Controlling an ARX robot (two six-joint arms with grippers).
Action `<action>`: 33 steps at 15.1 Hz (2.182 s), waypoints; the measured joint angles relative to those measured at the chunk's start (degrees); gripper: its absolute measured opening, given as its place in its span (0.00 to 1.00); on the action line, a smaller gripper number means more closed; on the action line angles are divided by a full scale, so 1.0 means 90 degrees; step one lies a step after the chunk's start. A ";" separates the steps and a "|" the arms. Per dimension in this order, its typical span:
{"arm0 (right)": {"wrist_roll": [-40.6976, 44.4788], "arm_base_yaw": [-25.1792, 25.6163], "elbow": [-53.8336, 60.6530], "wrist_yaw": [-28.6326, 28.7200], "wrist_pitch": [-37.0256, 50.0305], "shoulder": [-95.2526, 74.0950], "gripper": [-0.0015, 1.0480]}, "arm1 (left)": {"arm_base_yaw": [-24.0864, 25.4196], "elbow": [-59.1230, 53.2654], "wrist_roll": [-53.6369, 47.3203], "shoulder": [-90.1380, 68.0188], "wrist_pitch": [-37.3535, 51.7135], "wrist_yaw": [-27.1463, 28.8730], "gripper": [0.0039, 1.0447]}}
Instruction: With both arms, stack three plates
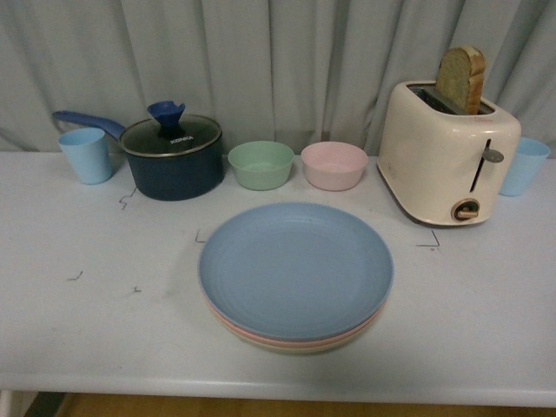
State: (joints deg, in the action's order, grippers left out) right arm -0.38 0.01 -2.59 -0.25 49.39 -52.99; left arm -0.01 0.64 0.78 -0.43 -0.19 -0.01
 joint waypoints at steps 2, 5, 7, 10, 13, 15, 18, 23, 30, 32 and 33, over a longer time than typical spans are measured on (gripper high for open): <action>0.0002 0.0000 0.0080 0.0005 -0.0542 0.0695 0.02 | 0.0000 0.0000 0.0000 0.0000 0.0000 0.0002 0.94; 0.0002 0.0000 0.0209 0.0005 -0.1336 0.1630 0.02 | 0.0000 0.0000 0.0002 0.0000 0.0000 0.0002 0.94; 0.0002 0.0000 0.0214 0.0005 -0.1868 0.2195 0.02 | 0.0000 0.0000 0.0000 0.0000 0.0000 0.0002 0.94; 0.0002 0.0000 0.0214 0.0005 -0.2586 0.2968 0.02 | 0.0000 0.0000 0.0000 0.0000 0.0000 0.0002 0.94; 0.0002 0.0000 0.0216 0.0005 -0.3213 0.3626 0.02 | 0.0000 0.0000 0.0002 0.0000 0.0000 0.0002 0.94; 0.0000 0.0000 0.0216 0.0005 -0.3565 0.3985 0.02 | 0.0000 0.0000 0.0000 0.0000 0.0000 0.0002 0.94; 0.0002 0.0000 0.0216 0.0005 -0.3976 0.4384 0.02 | 0.0000 0.0000 0.0002 0.0000 0.0000 0.0002 0.94; 0.0000 0.0002 0.0214 0.0015 -0.5285 0.5353 0.02 | 0.0000 0.0000 0.0000 0.0000 0.0000 0.0000 0.94; 0.0005 0.0000 0.0214 0.0012 -0.5510 0.5863 0.36 | 0.0000 0.0000 0.0002 0.0000 0.0000 0.0002 0.94; 0.0005 0.0000 0.0214 0.0012 -0.5510 0.5863 0.58 | 0.0000 0.0000 0.0002 0.0000 0.0000 0.0002 0.94; 0.0005 0.0000 0.0214 0.0015 -0.5510 0.5863 0.70 | 0.0000 0.0000 0.0002 0.0000 0.0000 0.0002 0.94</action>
State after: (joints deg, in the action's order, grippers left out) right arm -0.34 0.01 -0.67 -0.12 -0.21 -0.23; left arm -0.01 0.64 0.80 -0.43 -0.19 0.01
